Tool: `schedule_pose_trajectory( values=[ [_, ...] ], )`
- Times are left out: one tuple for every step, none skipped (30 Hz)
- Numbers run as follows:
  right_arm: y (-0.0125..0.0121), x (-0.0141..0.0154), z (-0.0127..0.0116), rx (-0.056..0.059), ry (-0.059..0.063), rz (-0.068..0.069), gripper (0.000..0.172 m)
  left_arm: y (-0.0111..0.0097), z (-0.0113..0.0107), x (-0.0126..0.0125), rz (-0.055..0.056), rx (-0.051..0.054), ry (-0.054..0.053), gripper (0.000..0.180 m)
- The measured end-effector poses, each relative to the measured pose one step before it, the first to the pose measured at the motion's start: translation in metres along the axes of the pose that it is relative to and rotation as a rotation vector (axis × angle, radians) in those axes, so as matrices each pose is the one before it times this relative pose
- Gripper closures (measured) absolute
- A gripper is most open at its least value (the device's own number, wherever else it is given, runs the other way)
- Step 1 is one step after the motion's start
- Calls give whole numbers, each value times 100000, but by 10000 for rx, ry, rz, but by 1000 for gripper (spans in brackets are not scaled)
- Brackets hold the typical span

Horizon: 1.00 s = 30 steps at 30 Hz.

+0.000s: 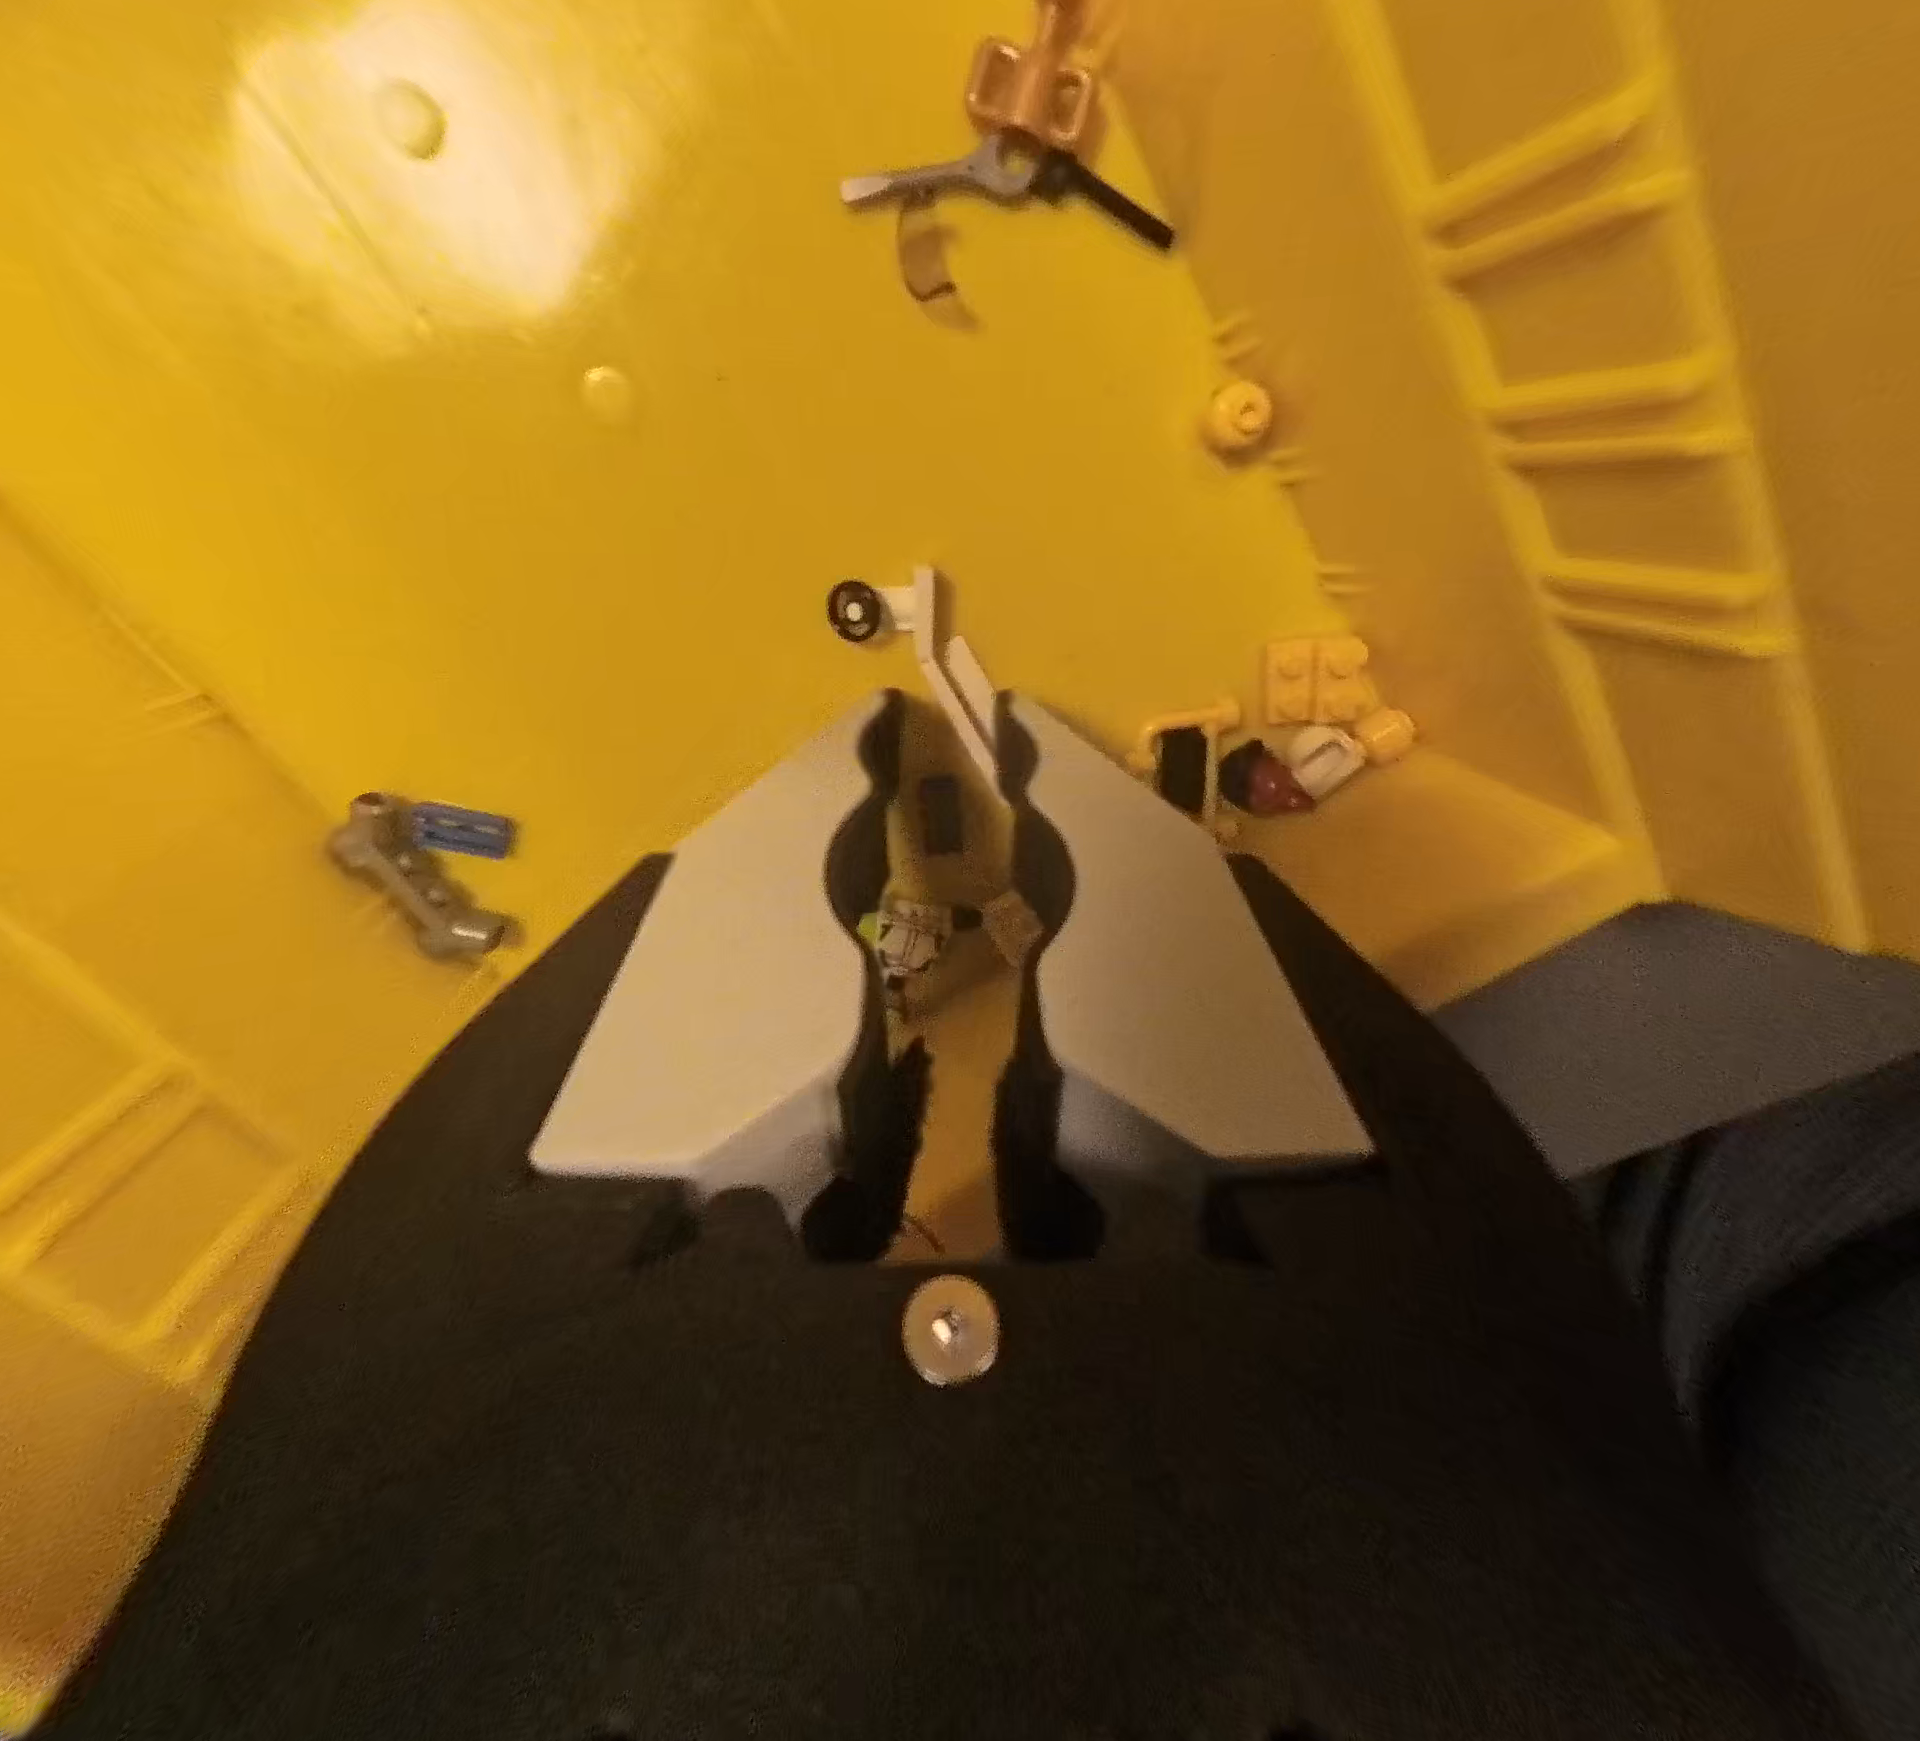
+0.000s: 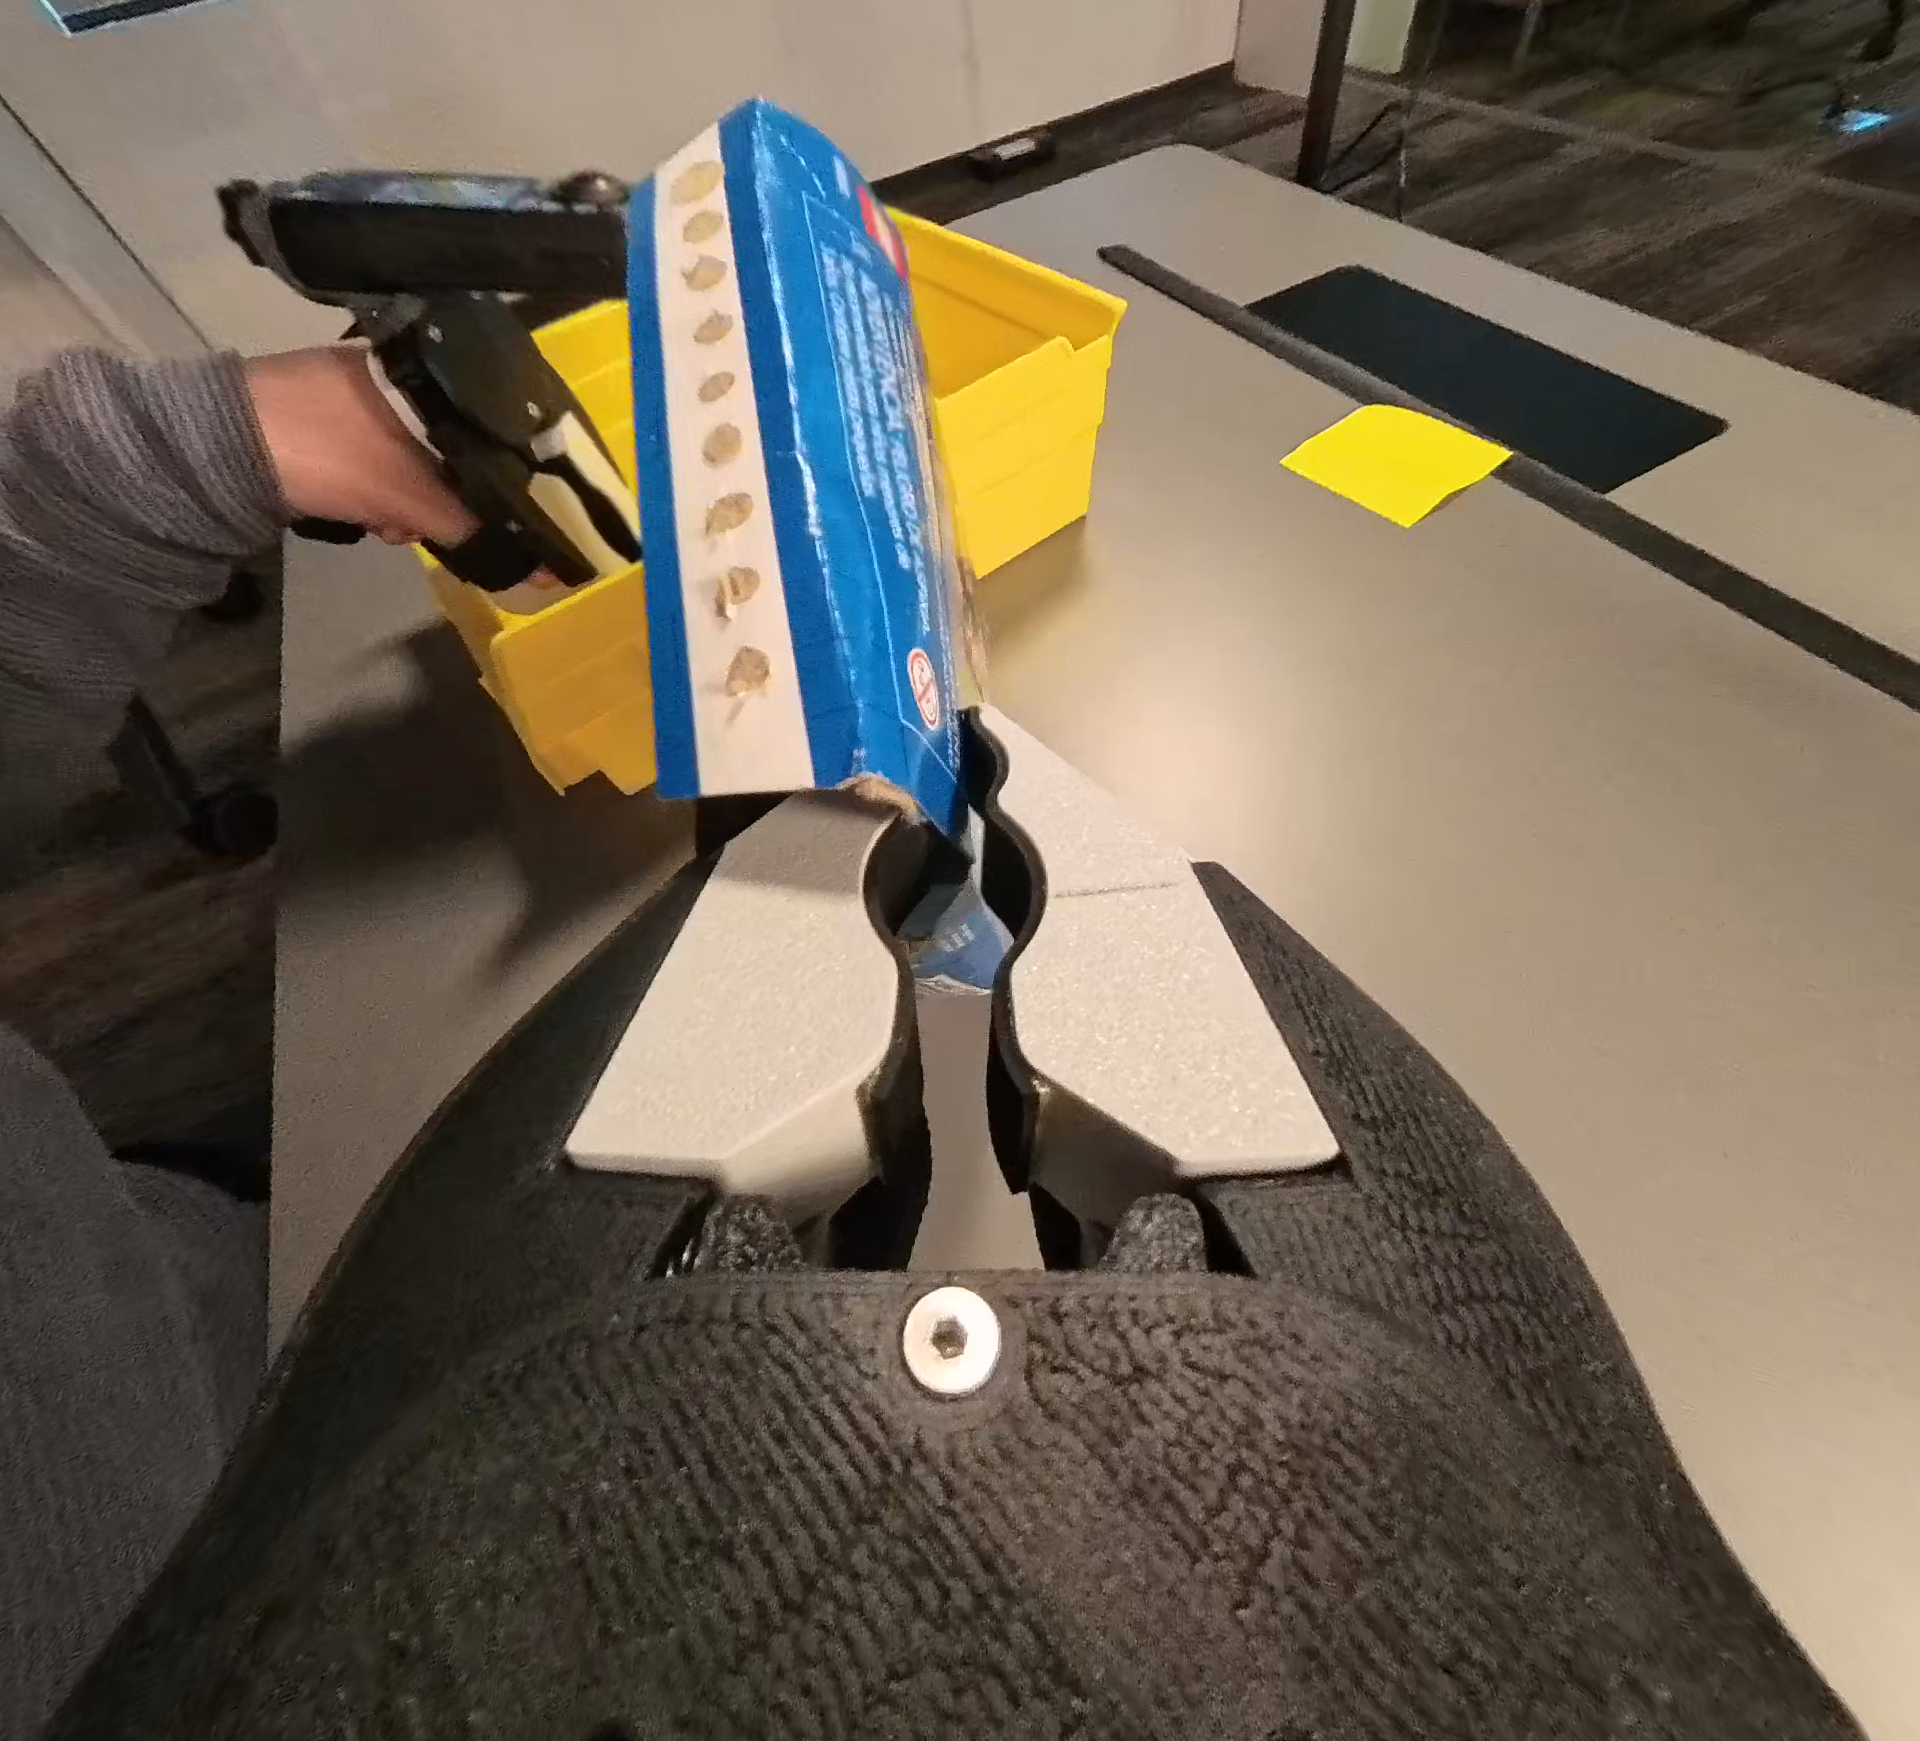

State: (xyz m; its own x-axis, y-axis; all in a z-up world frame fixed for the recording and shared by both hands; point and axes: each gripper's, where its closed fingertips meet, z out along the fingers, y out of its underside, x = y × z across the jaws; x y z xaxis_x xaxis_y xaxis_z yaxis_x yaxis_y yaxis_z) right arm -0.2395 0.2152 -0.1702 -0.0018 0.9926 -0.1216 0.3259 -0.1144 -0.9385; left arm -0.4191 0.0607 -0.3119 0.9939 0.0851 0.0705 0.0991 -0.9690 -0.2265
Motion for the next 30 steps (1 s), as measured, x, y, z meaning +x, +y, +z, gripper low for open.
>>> schedule_pose_trajectory(
  values=[
    [-207, -161, 80, 102, 130, -23, 172, 51, 64, 332, 62, -14, 165, 175],
    [-216, -240, 61, 91, 117, 1, 172, -72, 30, 214, -13, 101, 84, 177],
    [-194, -216, 86, 99, 82, 47, 172, -62, 5, 17, 50, 133, -81, 178],
    [-121, -204, 75, 78, 45, 63, 172, -44, -28, -57, 114, 193, -192, 179],
    [-47, -163, 51, -2, 39, 87, 172, -92, -173, -235, 57, 283, -375, 179],
    [58, -115, 98, -46, 24, 66, 172, -360, -508, -245, -32, 512, -426, 179],
    [53, -15, 32, -76, 55, 76, 172, -681, -912, -34, -105, 747, -320, 179],
    [57, 40, 60, -126, 88, 75, 172, -1184, -1320, 39, -142, 1049, -291, 179],
    [9, 98, 35, -131, 125, 24, 172, -1487, -1594, 91, -200, 1185, -259, 179],
    [-17, 75, -73, -138, 118, -7, 172, -1781, -1741, 210, -151, 1267, -192, 179],
    [-66, 25, -93, -137, 83, -15, 172, -2142, -1766, 490, -14, 1342, -70, 179],
    [-133, -7, -58, -106, 26, -16, 172, -2351, -1602, 1103, 186, 1296, 243, 179],
    [-91, -85, -1, -91, -33, 18, 171, -2323, -1197, 1751, 305, 1081, 599, 179],
    [-126, -144, 91, -51, -89, 47, 171, -2180, -709, 2100, 407, 876, 772, 179],
    [-188, -204, 20, 43, -119, 52, 171, -1911, -231, 2140, 615, 697, 715, 179],
    [-414, -210, 90, 253, -154, 112, 171, -1507, 223, 1632, 648, 436, 370, 179],
    [-238, -340, 154, 239, -249, 221, 170, -1001, 523, 1294, 675, 144, 221, 179],
    [-259, -186, 194, 159, -218, 203, 170, -542, 728, 1328, 775, -62, 332, 179],
    [5, -272, 225, 74, -187, 161, 171, -328, 782, 764, 632, -134, 61, 179],
    [3, -329, 153, -2, -230, 81, 171, -172, 767, 801, 543, -177, 187, 178],
    [130, -212, 91, -10, -110, 46, 172, -70, 728, 945, 406, -194, 376, 178],
    [143, -77, 17, -24, 26, -60, 172, -97, 653, 279, 206, -139, 19, 178],
    [168, -44, -40, -63, 1, -23, 172, -80, 537, 75, 268, -93, -78, 178],
    [117, -88, -22, -33, -43, 7, 171, 61, 467, -60, 261, -148, -132, 178],
    [40, -132, -74, -11, -52, 11, 172, 226, 427, -310, 226, -218, -265, 178],
    [-21, -120, -22, -4, -56, 3, 172, 298, 406, -186, 245, -242, -169, 178],
    [4, -93, -50, 0, -23, -22, 172, 320, 365, -18, 248, -253, -68, 178],
    [-45, -67, -66, 1, -25, -10, 171, 321, 354, -1, 275, -246, -71, 178],
    [-62, -69, -78, 14, -33, 5, 172, 331, 329, 62, 201, -248, -18, 178],
    [-52, -59, -75, -6, -15, -22, 172, 266, 297, 229, 15, -215, 133, 178]
  ],
)
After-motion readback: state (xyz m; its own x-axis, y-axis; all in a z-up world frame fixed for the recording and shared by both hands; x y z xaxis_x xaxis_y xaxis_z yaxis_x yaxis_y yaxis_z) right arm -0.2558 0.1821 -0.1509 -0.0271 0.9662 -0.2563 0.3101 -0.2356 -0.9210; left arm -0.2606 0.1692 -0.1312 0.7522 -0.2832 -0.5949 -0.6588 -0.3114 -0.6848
